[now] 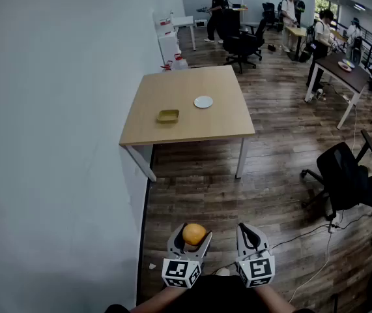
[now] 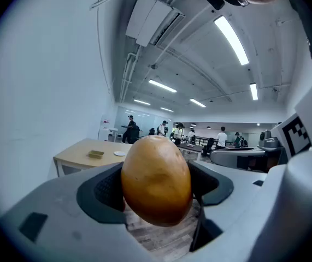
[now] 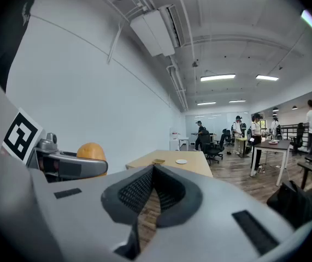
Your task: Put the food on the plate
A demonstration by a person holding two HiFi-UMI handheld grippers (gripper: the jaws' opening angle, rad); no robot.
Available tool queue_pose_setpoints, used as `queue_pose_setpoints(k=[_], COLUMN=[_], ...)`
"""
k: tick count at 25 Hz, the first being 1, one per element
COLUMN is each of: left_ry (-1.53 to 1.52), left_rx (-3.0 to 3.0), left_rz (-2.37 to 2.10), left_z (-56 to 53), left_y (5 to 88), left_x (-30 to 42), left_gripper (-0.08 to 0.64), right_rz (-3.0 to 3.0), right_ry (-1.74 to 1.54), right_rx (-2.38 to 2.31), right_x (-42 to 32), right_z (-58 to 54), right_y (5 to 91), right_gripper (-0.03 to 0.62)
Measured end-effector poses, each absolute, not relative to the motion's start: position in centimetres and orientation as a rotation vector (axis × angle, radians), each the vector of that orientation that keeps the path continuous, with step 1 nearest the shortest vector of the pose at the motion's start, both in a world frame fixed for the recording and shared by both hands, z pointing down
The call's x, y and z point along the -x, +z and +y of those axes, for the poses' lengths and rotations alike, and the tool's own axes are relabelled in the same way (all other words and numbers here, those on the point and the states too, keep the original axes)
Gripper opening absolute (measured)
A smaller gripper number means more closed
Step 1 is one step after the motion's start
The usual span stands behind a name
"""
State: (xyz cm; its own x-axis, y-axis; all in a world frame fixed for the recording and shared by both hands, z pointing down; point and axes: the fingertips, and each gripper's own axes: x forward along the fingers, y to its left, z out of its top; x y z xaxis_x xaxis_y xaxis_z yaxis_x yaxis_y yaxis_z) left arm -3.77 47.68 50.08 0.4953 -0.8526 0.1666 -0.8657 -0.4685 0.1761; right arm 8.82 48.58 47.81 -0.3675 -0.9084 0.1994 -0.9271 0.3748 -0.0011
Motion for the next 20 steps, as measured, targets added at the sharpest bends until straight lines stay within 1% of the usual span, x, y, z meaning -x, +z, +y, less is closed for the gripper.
queue_pose_setpoints(k=[12, 20], left_ry=[0.090, 0.072], left_rx=[-2.481, -2.438], left_rz=[-1.503, -1.438], left_z=[45.3, 38.4], left_y=[51.2, 52.5], left_x=[2.9, 1.8], left_gripper=[0.328, 0.327], right_rz=[-2.566, -2.530], right_ry=[0.279, 0.304], right_rx=[-1.610, -1.600], right_x=[-9.7, -10.8], right_z=[46.7, 40.6], right_y=[49.2, 50.1], right_gripper=[0.060, 0.060])
